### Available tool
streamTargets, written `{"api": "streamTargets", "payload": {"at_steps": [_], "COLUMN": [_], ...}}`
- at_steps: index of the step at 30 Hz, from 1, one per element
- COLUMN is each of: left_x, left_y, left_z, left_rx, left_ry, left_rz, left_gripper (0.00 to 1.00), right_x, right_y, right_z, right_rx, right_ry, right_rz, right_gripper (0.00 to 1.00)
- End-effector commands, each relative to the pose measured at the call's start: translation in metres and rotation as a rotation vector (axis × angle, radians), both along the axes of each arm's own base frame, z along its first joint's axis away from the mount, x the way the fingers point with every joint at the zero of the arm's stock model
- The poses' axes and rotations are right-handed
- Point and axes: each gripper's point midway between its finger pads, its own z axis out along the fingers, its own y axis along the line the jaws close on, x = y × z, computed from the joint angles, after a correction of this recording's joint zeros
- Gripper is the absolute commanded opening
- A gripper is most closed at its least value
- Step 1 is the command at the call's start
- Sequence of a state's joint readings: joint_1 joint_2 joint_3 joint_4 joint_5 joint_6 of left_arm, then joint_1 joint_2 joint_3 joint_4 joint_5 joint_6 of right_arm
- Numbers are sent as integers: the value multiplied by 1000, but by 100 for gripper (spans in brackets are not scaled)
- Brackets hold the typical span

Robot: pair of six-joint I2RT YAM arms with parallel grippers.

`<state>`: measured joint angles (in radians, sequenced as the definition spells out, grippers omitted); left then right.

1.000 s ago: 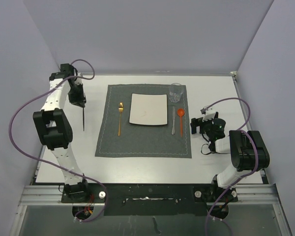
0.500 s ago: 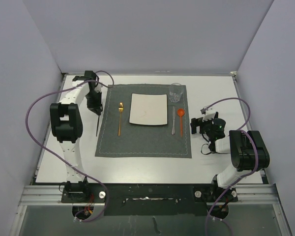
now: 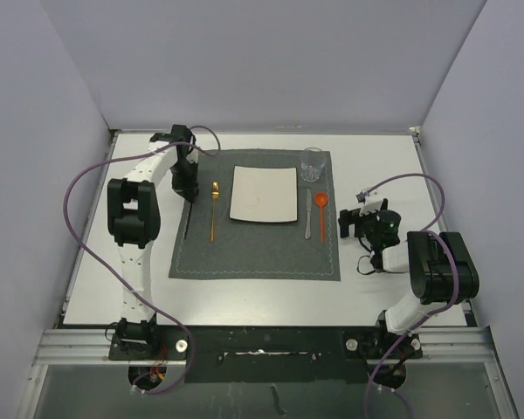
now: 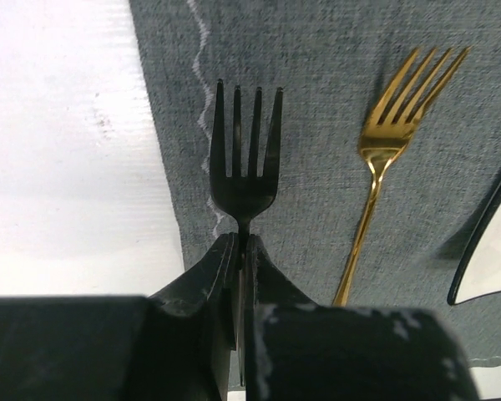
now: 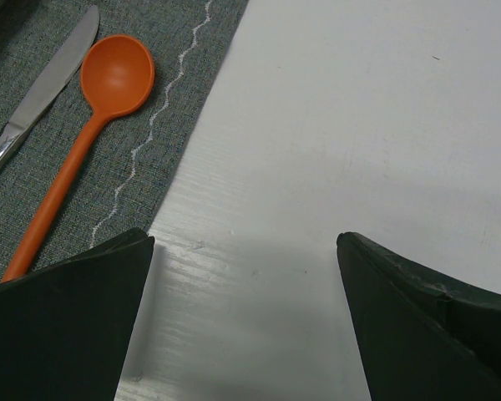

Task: Set the dinner table for one person
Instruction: Place the fork on the napkin.

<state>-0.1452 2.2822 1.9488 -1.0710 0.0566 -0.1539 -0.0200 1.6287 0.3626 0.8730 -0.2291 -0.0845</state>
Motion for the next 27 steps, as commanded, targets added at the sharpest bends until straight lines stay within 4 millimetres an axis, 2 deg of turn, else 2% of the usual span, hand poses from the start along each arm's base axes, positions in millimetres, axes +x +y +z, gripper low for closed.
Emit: {"api": "streamTargets", "payload": {"at_steps": [1,10,16,27], "left_x": [13,18,21,19], "left_y": [-10,-22,-22,-24], "left_z": [3,0,-3,-22], "left_rx": [-7,-9,-5,-8], "left_ry": [-21,-16,-9,25], "left_rz": [1,-6,5,22], "left_gripper": [0,0,0,0], "right_x": [15,15,15,15], "right_y": [-1,-1,-1,-1], "right_z": [21,21,21,21], "right_rx": [3,3,4,4], "right_ry": [-77,-77,-77,-78], "right_rz": [-1,0,0,-1], "right_gripper": [98,98,98,98]}}
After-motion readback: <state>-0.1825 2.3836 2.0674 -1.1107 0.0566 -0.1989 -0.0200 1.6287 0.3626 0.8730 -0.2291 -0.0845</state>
